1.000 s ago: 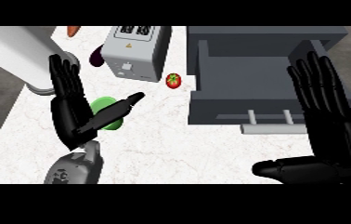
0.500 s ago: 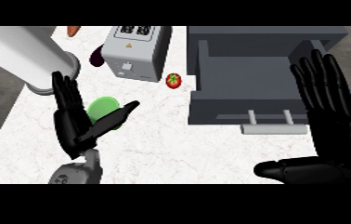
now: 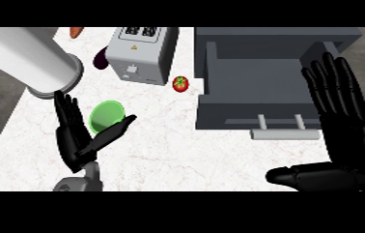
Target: Pick up the cup, place it into the drawer and close the drawer
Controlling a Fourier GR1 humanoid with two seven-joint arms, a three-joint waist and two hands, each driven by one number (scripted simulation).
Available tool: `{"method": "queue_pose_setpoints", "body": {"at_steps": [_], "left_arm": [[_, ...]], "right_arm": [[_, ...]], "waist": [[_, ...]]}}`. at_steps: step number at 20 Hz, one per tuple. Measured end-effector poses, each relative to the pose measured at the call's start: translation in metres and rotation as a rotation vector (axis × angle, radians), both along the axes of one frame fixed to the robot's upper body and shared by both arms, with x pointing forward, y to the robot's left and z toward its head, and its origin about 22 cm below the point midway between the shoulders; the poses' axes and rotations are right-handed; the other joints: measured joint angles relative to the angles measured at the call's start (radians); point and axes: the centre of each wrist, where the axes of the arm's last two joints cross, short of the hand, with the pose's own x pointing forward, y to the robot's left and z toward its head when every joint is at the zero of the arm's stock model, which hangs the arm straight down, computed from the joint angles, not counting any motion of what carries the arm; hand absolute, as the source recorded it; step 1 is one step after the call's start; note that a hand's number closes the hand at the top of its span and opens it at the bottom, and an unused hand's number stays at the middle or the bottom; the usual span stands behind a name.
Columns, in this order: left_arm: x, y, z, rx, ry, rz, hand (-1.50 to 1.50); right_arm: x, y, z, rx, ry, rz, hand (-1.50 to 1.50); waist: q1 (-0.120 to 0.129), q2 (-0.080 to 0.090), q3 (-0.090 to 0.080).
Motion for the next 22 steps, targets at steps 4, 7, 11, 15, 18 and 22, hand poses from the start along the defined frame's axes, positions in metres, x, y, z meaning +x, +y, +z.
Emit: {"method": "queue_pose_setpoints", "body": {"at_steps": [4, 7, 11, 15, 18, 22], "left_arm": [[-0.003, 0.004, -0.018, -0.011, 0.017, -0.001, -1.50], [-0.007, 0.010, -0.034, -0.018, 0.033, -0.001, -1.50], [-0.007, 0.013, -0.047, -0.025, 0.049, 0.002, -1.50], [-0.004, 0.016, -0.055, -0.030, 0.044, 0.012, -1.50], [-0.006, 0.020, -0.070, -0.038, 0.039, 0.022, -1.50], [-0.007, 0.021, -0.085, -0.041, 0.041, 0.039, -1.50]], "right_arm": [[-0.001, -0.004, 0.006, 0.003, -0.001, 0.007, -1.50], [-0.002, -0.002, 0.005, 0.002, 0.002, 0.012, -1.50], [-0.004, 0.000, 0.011, -0.003, -0.002, 0.012, -1.50], [-0.004, 0.001, 0.013, 0.006, -0.003, 0.011, -1.50], [-0.004, 0.002, 0.012, 0.011, 0.004, 0.013, -1.50], [-0.005, 0.002, 0.011, 0.002, 0.001, 0.024, -1.50]], "waist": [[0.000, 0.000, 0.000], [0.000, 0.000, 0.000], [0.000, 0.000, 0.000], [0.000, 0.000, 0.000], [-0.001, 0.000, 0.000], [-0.001, 0.000, 0.000]]}}
